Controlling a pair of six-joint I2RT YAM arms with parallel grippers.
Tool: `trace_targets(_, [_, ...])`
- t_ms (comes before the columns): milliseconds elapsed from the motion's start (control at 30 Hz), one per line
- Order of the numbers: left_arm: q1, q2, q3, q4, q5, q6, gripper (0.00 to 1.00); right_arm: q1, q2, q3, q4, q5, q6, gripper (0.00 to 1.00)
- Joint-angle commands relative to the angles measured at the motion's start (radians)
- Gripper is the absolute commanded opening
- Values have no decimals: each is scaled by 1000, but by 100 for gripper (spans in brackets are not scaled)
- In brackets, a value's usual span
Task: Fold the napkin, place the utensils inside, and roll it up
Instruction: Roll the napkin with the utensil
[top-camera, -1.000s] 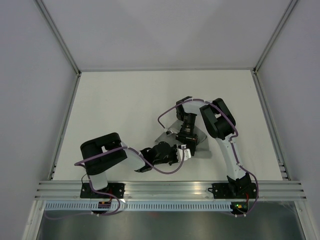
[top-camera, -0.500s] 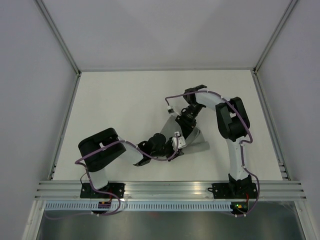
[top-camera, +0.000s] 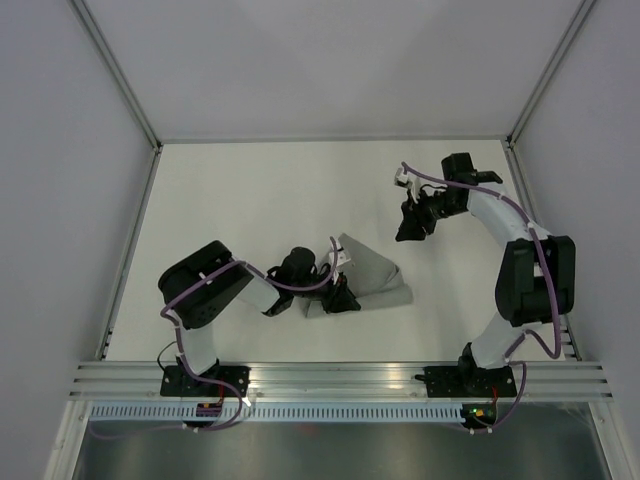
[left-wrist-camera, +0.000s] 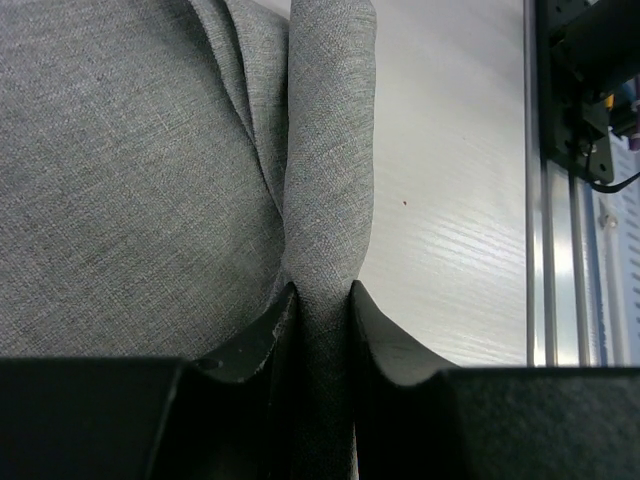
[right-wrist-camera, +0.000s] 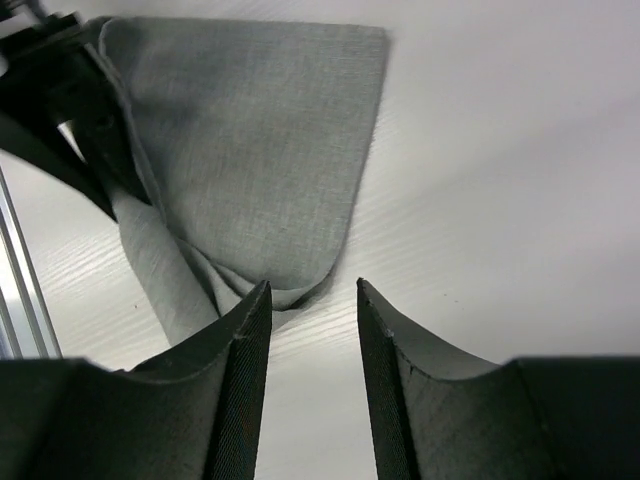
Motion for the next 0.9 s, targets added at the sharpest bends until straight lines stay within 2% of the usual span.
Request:
trace_targets(0, [49,61,14,-3,147,-141,2,18,-166,-148,44,-125,-182,47])
trace_targets(133, [77,100,42,-14,210,-195,2,62,-327,-304,90,-81,-256,50])
trace_targets(200, [97,126,56,-8,246,-233,2,102,-413,-414,177,-32,-244,52])
trace_targets(367, [126,162,77,0,295,-284,2,312,-560,-628,409,175,-181,56])
trace_targets(533, [137,182,108,-27,319,-296,2,480,-590,-754,562,304,-135,59])
trace_targets(867, [152,200,135,-66,327,-297,2,640,-507,-814,701,475,-104,60])
